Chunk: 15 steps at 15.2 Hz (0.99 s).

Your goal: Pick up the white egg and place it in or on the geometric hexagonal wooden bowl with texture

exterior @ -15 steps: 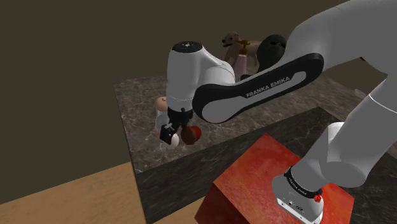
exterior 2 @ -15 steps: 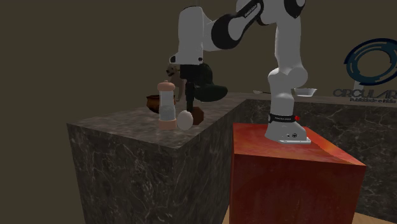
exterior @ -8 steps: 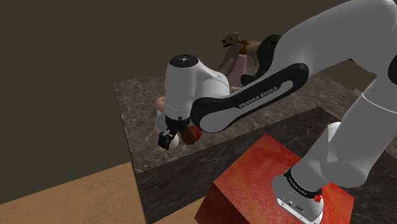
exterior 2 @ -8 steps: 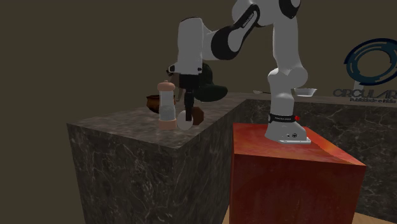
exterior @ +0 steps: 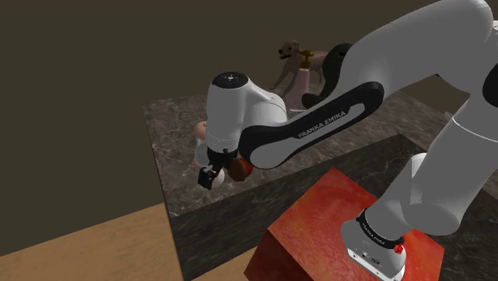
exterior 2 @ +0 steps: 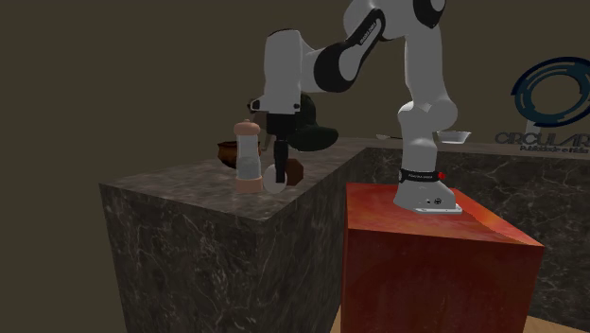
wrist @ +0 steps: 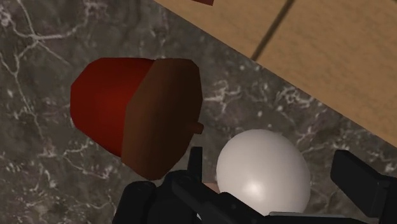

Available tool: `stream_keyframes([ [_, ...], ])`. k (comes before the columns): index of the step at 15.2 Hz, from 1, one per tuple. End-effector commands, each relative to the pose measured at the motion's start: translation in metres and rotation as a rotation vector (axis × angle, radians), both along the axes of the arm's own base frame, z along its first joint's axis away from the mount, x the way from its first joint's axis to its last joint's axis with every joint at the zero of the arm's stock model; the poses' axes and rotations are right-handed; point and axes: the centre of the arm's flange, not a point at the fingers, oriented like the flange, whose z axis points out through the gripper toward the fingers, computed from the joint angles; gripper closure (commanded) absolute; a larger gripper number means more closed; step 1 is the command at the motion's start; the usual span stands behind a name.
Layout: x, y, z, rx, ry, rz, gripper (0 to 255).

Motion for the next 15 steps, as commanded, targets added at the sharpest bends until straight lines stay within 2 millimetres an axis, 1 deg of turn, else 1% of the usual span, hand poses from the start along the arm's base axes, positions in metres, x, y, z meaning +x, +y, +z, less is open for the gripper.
stream_keyframes([
  [1, -0.001, -0.001, -0.002, -0.004, 0.006, -0.001, 255],
  [9, -0.001, -0.002, -0.001, -0.004, 0.006, -0.002, 255],
  [10, 0.0, -0.001, -0.003, -0.004, 0.006, -0.001, 255],
  [15, 0.0, -0.001, 0.023, -0.004, 0.006, -0.001, 255],
])
